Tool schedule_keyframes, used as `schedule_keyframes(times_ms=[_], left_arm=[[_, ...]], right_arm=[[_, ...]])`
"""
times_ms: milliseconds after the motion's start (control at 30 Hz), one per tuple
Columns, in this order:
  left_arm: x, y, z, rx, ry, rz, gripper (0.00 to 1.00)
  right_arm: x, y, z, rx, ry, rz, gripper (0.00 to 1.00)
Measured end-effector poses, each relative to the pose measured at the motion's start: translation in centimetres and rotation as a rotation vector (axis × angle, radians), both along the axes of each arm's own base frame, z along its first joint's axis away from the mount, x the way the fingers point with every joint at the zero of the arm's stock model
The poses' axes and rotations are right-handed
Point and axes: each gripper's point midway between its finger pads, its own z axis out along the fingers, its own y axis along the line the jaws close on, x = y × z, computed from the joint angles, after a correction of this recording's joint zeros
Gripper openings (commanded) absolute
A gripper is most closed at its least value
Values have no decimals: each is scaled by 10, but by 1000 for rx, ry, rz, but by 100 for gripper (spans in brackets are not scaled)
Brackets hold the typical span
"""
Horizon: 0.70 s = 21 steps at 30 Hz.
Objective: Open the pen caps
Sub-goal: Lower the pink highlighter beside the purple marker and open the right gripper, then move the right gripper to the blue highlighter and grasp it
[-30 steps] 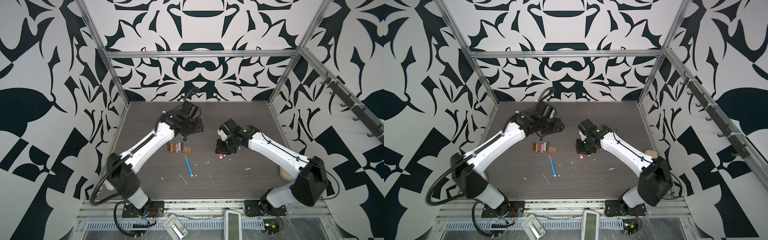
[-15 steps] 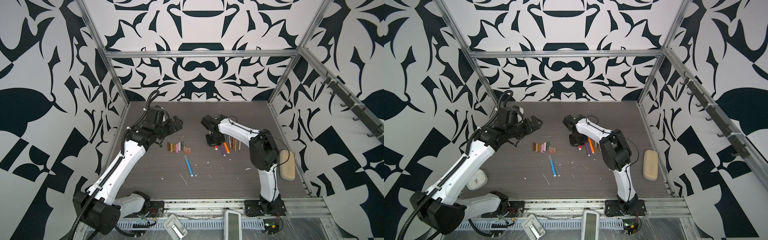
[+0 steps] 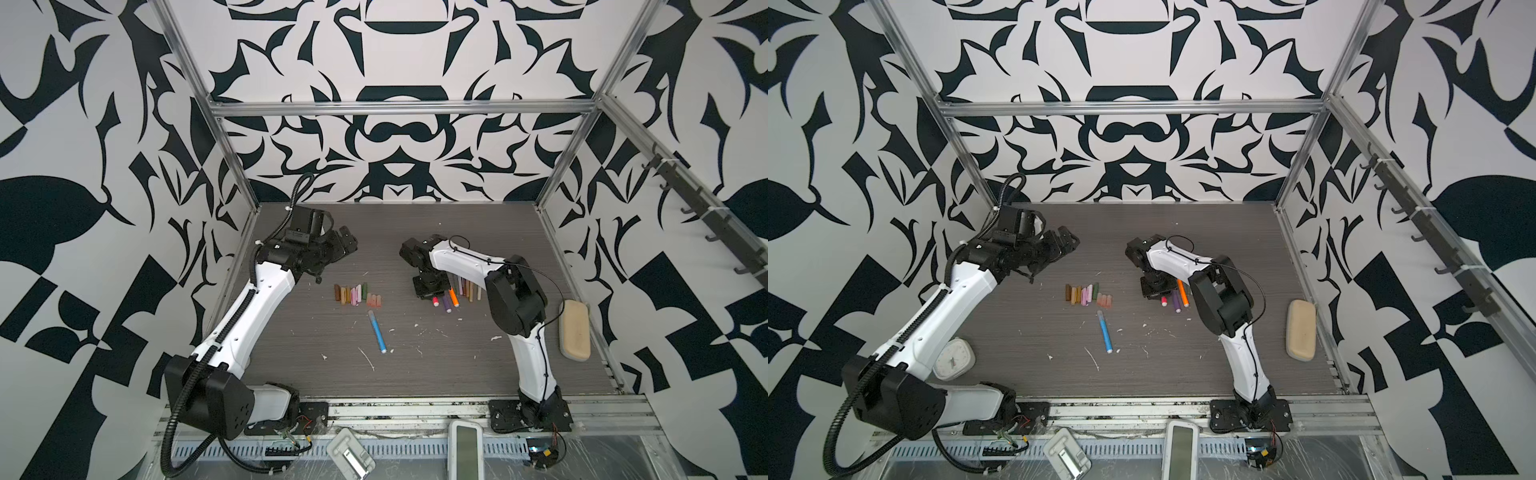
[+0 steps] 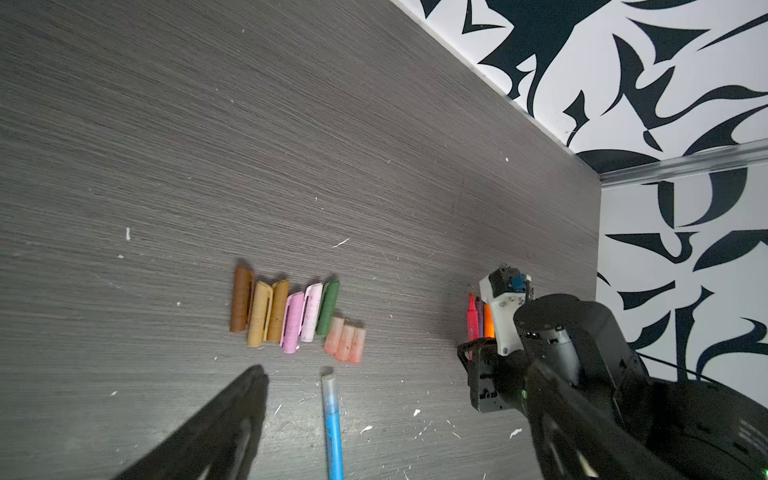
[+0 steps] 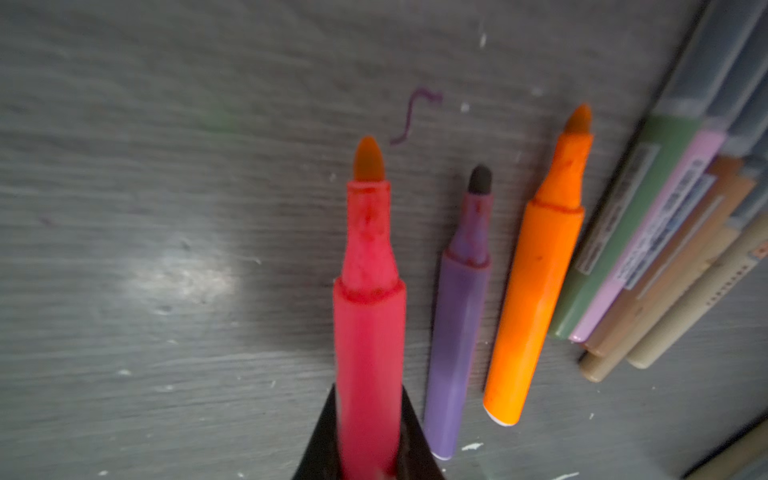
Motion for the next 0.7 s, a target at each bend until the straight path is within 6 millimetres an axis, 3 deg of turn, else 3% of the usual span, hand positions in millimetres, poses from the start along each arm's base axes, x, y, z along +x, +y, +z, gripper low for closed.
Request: schedule_keyframes(times_ms=[233,400,700], left_arm=[[-2,1,-1,-1,11,2,100],[-2,0,-2,-8,15,1,100],[-2,-2,-3,-23,27,2,100]], right_arm=[[-3,-3,-2,-10,7,0,10],[-3,-5,-2,-25,3,4,27],[-4,-8,4,-64,-26,30,28]])
